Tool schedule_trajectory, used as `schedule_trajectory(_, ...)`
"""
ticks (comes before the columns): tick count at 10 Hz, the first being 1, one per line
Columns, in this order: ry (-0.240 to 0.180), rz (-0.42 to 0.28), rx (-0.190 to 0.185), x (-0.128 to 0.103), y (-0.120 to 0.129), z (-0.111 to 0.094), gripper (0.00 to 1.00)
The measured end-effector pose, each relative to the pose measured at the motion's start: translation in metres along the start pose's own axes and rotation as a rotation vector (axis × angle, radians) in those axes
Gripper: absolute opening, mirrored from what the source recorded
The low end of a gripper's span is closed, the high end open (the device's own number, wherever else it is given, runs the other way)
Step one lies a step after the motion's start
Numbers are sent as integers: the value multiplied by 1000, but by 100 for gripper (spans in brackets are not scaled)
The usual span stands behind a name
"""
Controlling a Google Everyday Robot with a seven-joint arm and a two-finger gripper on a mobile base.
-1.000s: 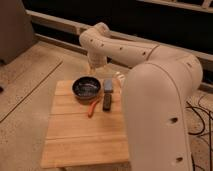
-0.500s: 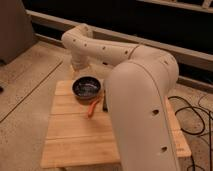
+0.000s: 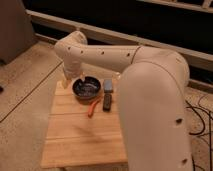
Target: Move the arm in a circular motion
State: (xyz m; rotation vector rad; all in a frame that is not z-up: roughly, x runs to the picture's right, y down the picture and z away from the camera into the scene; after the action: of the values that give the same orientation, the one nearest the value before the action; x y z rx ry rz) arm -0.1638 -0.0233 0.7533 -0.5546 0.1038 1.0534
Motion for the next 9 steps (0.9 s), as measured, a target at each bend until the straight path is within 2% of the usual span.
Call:
schedule_trajectory(3,6,44,42,36,-7,-5,65)
schedule_trajectory(4,11,75,72,49,-17,-8,65)
schedule_trajectory(5,17,124,110,67,-31,-13,65)
schedule_trajectory(7,26,212,151,88,-54,-20,65)
schedule_trajectory(8,32,293,179,101,-77,-27,65)
schedule_trajectory(9,39,338,199,107,-92,-31,65)
